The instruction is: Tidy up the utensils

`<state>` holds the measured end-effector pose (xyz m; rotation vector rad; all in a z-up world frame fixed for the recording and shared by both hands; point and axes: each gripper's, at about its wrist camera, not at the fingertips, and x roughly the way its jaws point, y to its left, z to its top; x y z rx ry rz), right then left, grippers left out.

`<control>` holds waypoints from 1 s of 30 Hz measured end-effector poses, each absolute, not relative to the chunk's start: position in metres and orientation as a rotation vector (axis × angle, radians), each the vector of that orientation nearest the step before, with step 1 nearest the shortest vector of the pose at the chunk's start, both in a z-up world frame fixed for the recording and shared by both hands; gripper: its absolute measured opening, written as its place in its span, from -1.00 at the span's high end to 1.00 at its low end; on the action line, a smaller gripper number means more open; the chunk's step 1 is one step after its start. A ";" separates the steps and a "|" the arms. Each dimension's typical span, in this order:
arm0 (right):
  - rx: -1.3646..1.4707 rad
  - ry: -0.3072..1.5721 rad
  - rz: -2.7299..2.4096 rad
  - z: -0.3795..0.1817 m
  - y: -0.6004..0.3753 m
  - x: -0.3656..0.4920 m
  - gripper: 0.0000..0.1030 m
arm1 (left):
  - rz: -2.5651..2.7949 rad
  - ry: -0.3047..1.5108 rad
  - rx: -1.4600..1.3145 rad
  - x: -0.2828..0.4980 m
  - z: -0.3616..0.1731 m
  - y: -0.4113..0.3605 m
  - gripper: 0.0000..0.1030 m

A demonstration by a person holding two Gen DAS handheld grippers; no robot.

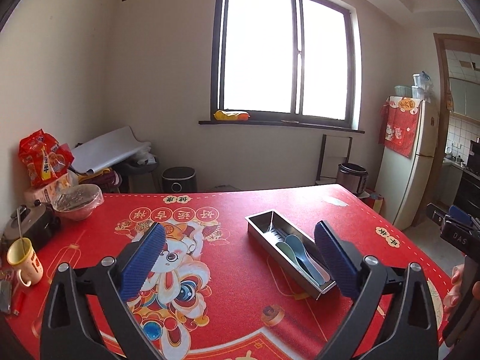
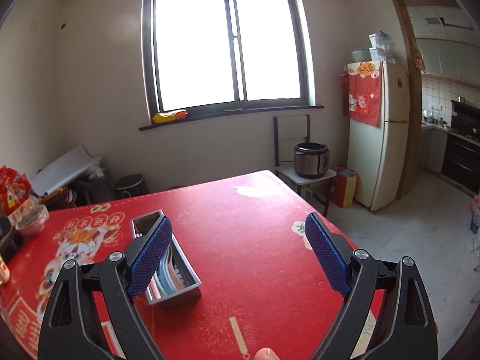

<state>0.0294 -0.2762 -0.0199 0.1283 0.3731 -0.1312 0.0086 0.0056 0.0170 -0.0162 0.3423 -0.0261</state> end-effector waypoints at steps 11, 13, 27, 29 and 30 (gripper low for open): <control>0.081 0.356 -0.195 -0.020 -0.264 0.016 -0.69 | -0.100 0.343 -0.027 0.014 0.004 -0.006 -0.88; 0.083 0.360 -0.211 -0.020 -0.264 0.016 -0.69 | -0.112 0.342 -0.018 0.016 0.002 -0.010 -0.88; 0.080 0.366 -0.337 -0.025 -0.269 0.011 -0.69 | -0.187 0.338 -0.010 0.031 -0.004 -0.028 -0.88; 0.081 0.369 -0.356 -0.025 -0.269 0.010 -0.69 | -0.193 0.340 -0.009 0.032 -0.005 -0.031 -0.88; 0.082 0.370 -0.363 -0.025 -0.270 0.010 -0.69 | -0.195 0.341 -0.009 0.033 -0.005 -0.031 -0.88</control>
